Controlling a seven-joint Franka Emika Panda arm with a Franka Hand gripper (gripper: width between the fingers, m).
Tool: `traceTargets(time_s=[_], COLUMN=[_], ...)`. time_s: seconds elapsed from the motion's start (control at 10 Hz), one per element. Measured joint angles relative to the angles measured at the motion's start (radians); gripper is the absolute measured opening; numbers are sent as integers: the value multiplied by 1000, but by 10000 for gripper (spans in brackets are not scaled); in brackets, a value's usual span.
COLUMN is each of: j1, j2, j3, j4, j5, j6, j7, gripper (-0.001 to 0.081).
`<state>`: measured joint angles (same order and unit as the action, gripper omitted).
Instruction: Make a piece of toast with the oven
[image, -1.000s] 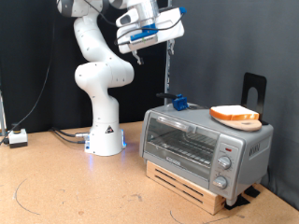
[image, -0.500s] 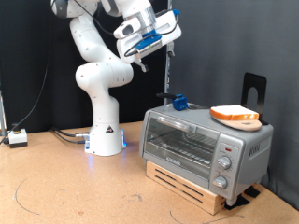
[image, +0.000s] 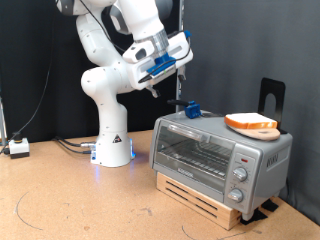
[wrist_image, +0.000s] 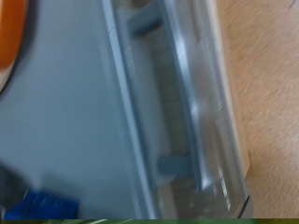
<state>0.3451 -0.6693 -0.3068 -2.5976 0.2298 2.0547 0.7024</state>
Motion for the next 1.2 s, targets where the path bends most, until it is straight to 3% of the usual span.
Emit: traceTargets(time_s=[0.1, 0.2, 0.5, 0.7, 0.9, 1.2], j1=[-23, -22, 12, 2, -23, -22], j2=[4, 4, -27, -39, -42, -40], j3=[29, 25, -23, -18, 12, 2], j4=[-14, -14, -45, -111, -170, -174], j5=[-7, -3, 21, -23, -51, -41], j6=[39, 29, -14, 11, 88, 74], j7=[33, 19, -196, -213, -188, -211], gripper=[809, 809, 809, 809, 809, 809])
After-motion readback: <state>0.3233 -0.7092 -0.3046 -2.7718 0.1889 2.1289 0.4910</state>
